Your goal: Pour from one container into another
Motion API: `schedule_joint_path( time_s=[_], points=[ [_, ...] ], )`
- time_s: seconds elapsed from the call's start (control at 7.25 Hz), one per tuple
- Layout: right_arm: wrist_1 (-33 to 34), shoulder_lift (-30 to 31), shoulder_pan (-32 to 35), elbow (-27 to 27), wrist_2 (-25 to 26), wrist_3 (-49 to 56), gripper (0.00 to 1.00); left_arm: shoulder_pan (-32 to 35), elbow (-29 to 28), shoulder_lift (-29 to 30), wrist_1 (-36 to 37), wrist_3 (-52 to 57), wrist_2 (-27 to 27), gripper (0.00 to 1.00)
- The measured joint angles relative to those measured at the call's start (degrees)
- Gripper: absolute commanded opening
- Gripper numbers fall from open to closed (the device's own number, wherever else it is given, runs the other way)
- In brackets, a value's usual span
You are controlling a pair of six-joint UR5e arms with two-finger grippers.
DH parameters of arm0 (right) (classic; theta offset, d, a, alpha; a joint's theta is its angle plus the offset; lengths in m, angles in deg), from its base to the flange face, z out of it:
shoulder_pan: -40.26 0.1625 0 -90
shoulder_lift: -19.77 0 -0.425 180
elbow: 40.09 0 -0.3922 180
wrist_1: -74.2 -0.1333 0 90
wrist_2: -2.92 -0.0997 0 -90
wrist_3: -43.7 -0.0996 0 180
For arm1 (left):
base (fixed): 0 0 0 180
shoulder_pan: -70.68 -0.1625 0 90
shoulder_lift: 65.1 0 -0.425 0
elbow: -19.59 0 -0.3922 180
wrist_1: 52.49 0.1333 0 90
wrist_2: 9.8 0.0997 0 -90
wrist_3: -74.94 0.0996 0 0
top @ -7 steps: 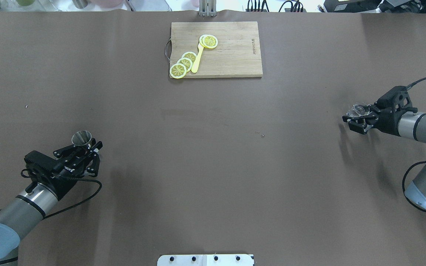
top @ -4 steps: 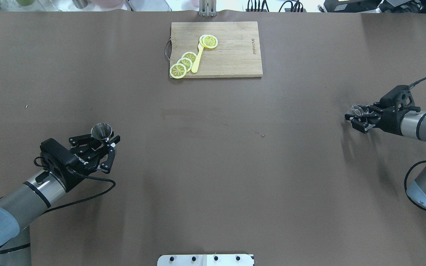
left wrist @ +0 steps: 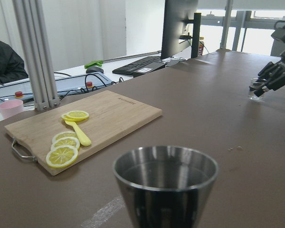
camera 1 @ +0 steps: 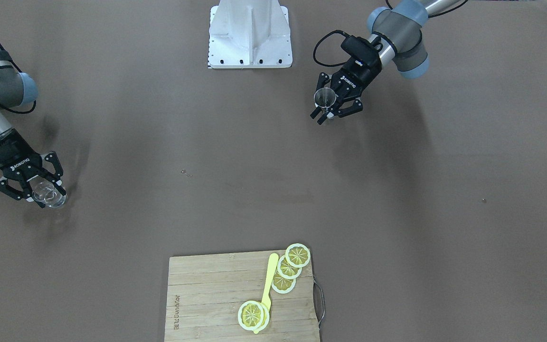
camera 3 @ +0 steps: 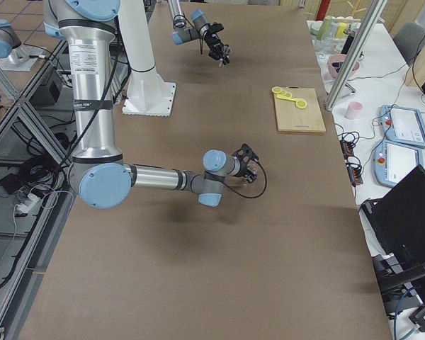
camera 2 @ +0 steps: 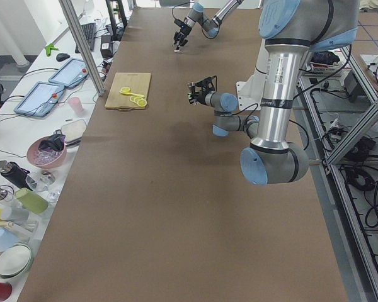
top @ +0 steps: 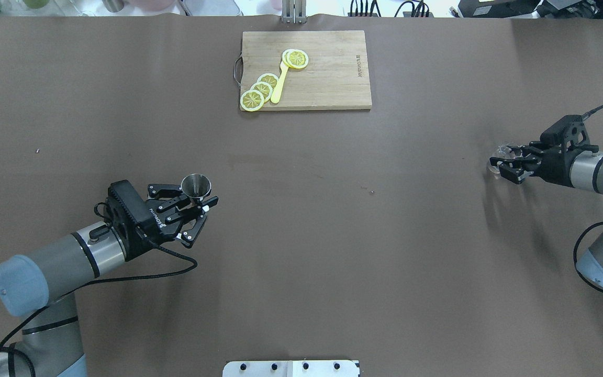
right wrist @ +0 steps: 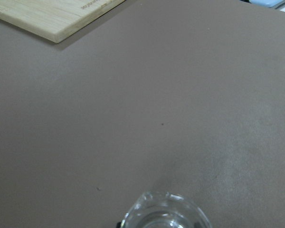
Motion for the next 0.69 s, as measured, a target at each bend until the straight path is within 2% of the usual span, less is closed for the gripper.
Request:
schedule_joint_path(
  time_s=[0.14, 0.55, 0.69],
  points=[
    [3.2, -0.3, 1.2, 2.6, -2.1, -0.1, 0.00, 0.9, -1.0, 2.9, 2.1, 0.2, -2.3, 0.00],
    [22.1, -1.9, 2.2, 17.1, -6.6, 3.1, 0.00, 4.4, -7.0, 12.8, 6.4, 3.0, -8.9, 0.00],
    [26.7, -3.5, 2.1, 19.4, -7.6, 6.7, 0.00, 5.6, -8.7, 15.4, 7.8, 4.5, -11.3, 0.00]
  ],
)
